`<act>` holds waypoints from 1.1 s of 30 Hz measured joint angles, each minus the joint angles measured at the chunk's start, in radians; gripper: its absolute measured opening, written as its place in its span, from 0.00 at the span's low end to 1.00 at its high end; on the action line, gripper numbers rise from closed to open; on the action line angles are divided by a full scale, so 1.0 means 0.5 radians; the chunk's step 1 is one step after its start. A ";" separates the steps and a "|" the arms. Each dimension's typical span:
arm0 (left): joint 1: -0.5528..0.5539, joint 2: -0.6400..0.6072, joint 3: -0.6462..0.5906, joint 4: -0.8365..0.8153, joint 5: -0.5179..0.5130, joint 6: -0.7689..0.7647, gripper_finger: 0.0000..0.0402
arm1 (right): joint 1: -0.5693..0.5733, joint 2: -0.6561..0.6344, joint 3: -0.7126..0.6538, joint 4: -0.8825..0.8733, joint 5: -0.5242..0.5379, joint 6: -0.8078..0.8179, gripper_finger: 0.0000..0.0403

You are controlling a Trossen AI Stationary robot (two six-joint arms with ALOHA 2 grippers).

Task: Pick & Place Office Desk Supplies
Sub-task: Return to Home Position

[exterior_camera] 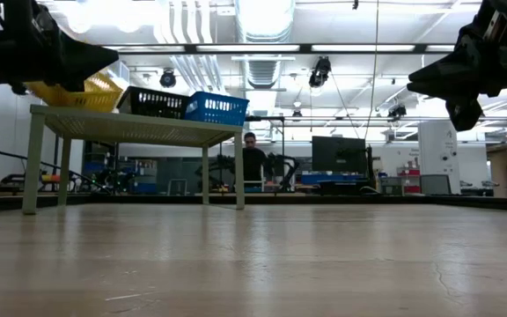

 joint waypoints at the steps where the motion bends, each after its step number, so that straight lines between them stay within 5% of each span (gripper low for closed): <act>1: 0.000 0.000 0.000 0.000 0.000 0.001 0.01 | 0.000 0.000 0.000 0.000 0.000 0.000 0.17; 33: 0.001 0.000 0.166 0.131 0.168 0.285 0.01 | 0.000 0.000 0.000 0.000 0.000 0.000 0.17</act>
